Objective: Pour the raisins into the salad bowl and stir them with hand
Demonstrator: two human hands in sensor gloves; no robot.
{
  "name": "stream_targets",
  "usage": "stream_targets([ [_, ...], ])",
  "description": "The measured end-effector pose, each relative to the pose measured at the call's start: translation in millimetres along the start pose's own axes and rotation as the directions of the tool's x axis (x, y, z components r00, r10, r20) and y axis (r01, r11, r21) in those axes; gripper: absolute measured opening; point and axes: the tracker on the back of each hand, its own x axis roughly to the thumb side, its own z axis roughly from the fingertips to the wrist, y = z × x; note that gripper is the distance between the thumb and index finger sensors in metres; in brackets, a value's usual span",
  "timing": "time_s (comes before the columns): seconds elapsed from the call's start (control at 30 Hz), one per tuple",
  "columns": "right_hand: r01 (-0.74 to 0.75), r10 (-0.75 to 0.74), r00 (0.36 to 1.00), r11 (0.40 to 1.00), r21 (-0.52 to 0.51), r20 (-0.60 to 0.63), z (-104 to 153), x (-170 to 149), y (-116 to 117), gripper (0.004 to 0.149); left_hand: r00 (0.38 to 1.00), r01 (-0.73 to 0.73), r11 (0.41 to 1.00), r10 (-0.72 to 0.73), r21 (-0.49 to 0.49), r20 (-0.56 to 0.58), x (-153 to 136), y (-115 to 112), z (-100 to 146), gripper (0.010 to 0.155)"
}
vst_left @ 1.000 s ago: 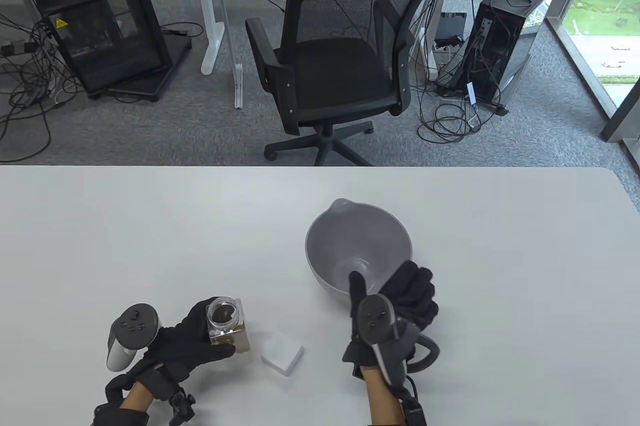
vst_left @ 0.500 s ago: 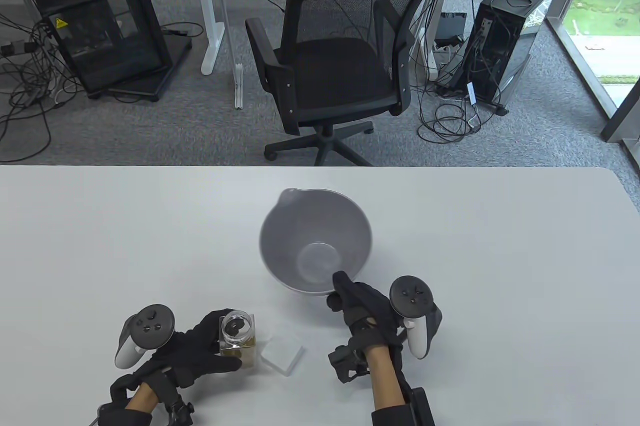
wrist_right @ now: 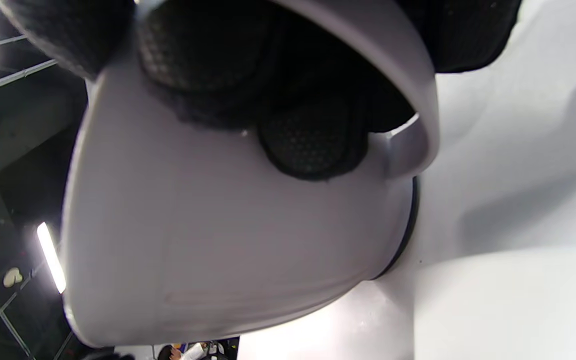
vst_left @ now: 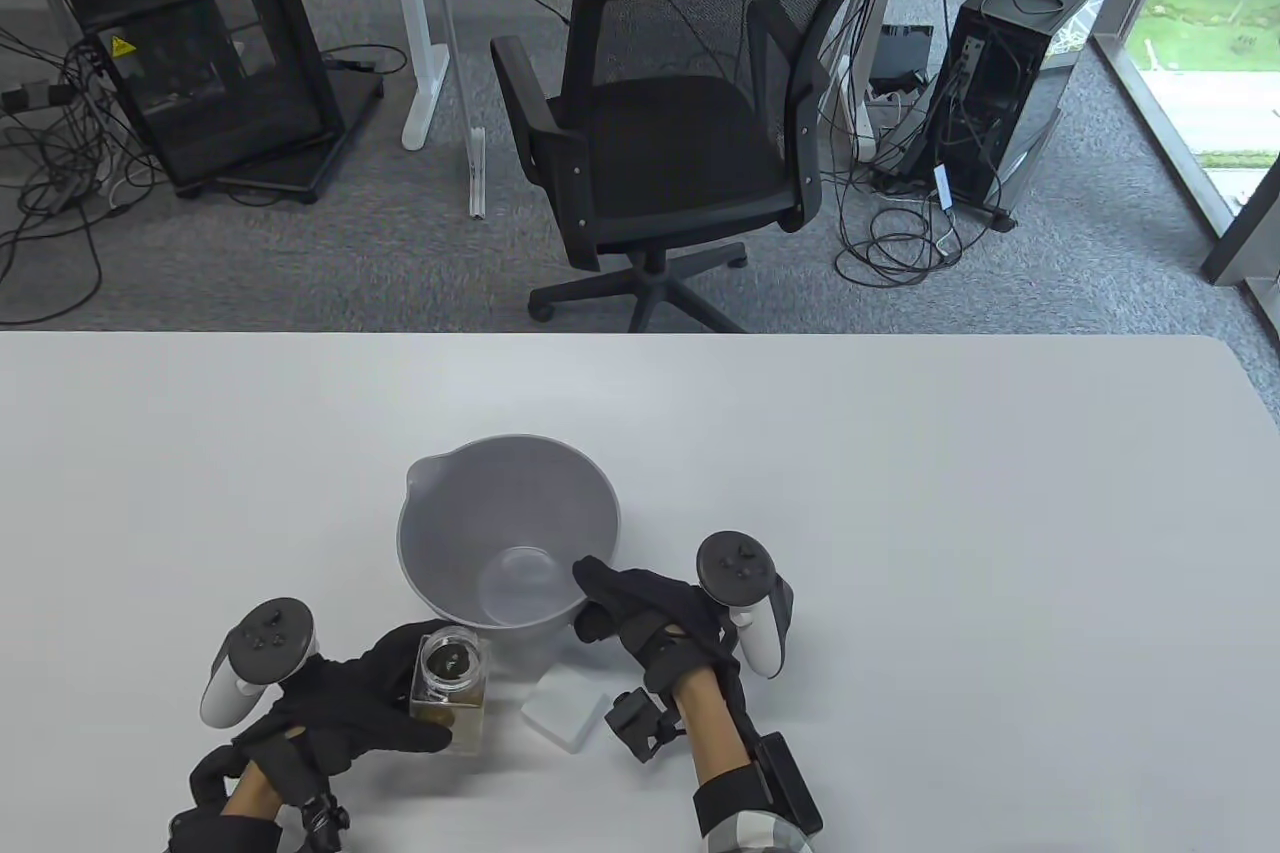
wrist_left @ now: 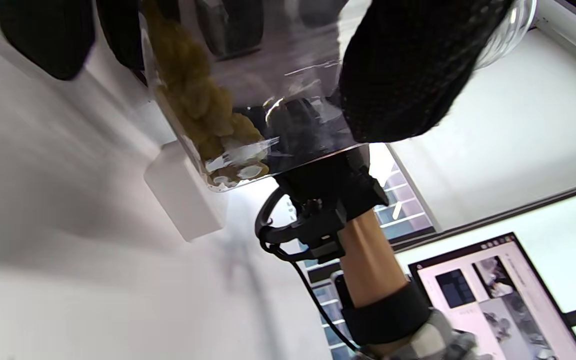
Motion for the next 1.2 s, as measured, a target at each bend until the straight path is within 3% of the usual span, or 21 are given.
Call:
stream_targets([
  [0.1, -0.023, 0.023, 1.0, 1.0, -0.01, 0.011, 3, -3, -1, 0.056, 0.995, -0.039, 0.999, 0.04, -0.007, 0.087, 13, 10, 5, 0.104],
  [0.17, -0.036, 0.036, 0.999, 0.999, -0.019, 0.014, 4, -1, 0, 0.056, 0.981, -0.101, 0.995, 0.096, 0.025, 0.17, 25, 20, 11, 0.107],
  [0.23, -0.03, 0.031, 0.999, 0.999, -0.039, 0.015, 6, -2, 2, 0.057, 0.982, -0.064, 0.993, 0.045, 0.098, 0.183, 38, 31, 18, 0.108],
  [0.33, -0.015, 0.015, 1.0, 0.999, -0.034, 0.018, 7, -3, 2, 0.057, 0.987, 0.145, 0.965, -0.158, 0.219, 0.042, 61, 46, 24, 0.102],
  [0.5, -0.012, 0.013, 1.0, 0.999, -0.036, 0.019, 7, -3, 2, 0.057, 0.908, 0.417, 0.878, -0.392, 0.236, -0.149, 100, 62, 10, 0.098],
  [0.6, -0.017, 0.017, 1.0, 0.999, -0.038, 0.02, 6, -4, 2, 0.057, 0.862, 0.506, 0.824, -0.474, 0.256, -0.179, 121, 67, -4, 0.104],
  [0.67, -0.021, 0.022, 1.0, 0.999, -0.04, 0.021, 6, -4, 1, 0.057, 0.856, 0.516, 0.783, -0.487, 0.347, -0.174, 129, 67, -10, 0.106],
  [0.8, -0.017, 0.018, 1.0, 0.999, -0.043, 0.023, 6, -5, 1, 0.057, 0.881, 0.46, 0.748, -0.45, 0.479, -0.143, 119, 60, -18, 0.103],
  [0.87, -0.011, 0.012, 1.0, 0.999, -0.042, 0.022, 7, -5, 1, 0.057, 0.896, 0.43, 0.759, -0.425, 0.489, -0.127, 110, 58, -22, 0.103],
  [1.13, -0.005, 0.006, 1.0, 0.999, -0.046, 0.024, 7, -6, 1, 0.057, 0.885, 0.429, 0.684, -0.449, 0.59, -0.122, 95, 48, -33, 0.1],
  [1.2, 0.001, 0.0, 1.0, 0.999, -0.045, 0.023, 7, -7, 1, 0.057, 0.888, 0.425, 0.689, -0.444, 0.587, -0.12, 94, 47, -37, 0.1],
])
